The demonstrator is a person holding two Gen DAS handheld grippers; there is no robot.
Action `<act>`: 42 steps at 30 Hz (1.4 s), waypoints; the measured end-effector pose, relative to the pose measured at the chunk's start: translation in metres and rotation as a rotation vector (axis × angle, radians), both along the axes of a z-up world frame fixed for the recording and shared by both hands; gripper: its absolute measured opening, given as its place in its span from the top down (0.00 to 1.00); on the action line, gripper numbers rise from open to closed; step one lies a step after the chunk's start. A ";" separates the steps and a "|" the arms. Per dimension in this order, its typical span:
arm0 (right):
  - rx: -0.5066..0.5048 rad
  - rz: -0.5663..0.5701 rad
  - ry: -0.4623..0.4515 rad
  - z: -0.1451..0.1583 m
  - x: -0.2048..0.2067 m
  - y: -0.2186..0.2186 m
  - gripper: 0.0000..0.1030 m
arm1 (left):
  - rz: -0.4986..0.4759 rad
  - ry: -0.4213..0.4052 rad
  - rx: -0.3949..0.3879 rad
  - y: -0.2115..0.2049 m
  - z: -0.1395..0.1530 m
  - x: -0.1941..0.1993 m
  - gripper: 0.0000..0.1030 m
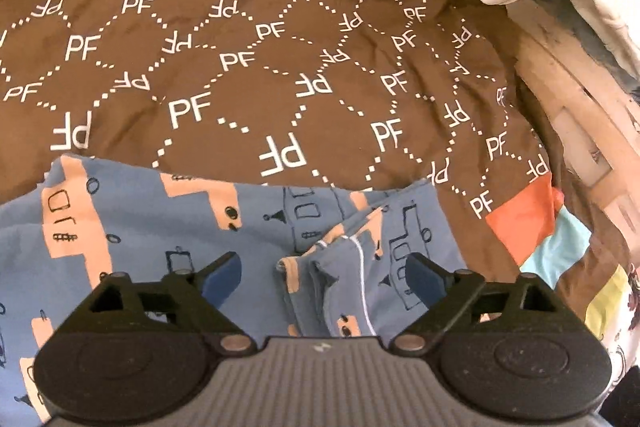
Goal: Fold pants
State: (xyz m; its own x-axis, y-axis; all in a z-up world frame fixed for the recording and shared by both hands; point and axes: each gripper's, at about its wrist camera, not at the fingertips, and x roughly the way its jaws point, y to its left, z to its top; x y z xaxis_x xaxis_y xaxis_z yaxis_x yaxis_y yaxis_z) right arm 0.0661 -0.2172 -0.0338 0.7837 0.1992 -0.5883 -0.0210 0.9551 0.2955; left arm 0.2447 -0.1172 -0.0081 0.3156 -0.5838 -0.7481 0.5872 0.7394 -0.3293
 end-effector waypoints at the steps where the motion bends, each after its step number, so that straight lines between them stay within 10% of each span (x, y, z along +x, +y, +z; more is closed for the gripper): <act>1: 0.001 0.000 0.000 0.000 0.000 0.000 0.87 | 0.003 -0.002 0.010 0.000 -0.002 0.000 0.10; 14: -0.030 0.012 -0.013 0.001 -0.002 0.003 0.87 | -0.023 -0.039 0.147 -0.021 -0.011 -0.004 0.79; 42: 0.020 0.080 -0.022 0.022 0.010 0.037 0.88 | 0.052 0.039 0.152 0.025 0.020 0.009 0.92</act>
State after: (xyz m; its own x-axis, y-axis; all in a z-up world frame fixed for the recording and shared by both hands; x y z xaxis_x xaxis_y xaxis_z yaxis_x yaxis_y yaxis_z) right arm 0.0763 -0.1807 -0.0121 0.7773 0.2731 -0.5667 -0.1036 0.9441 0.3129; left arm 0.2538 -0.0920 0.0115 0.3118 -0.4465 -0.8387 0.5359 0.8115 -0.2328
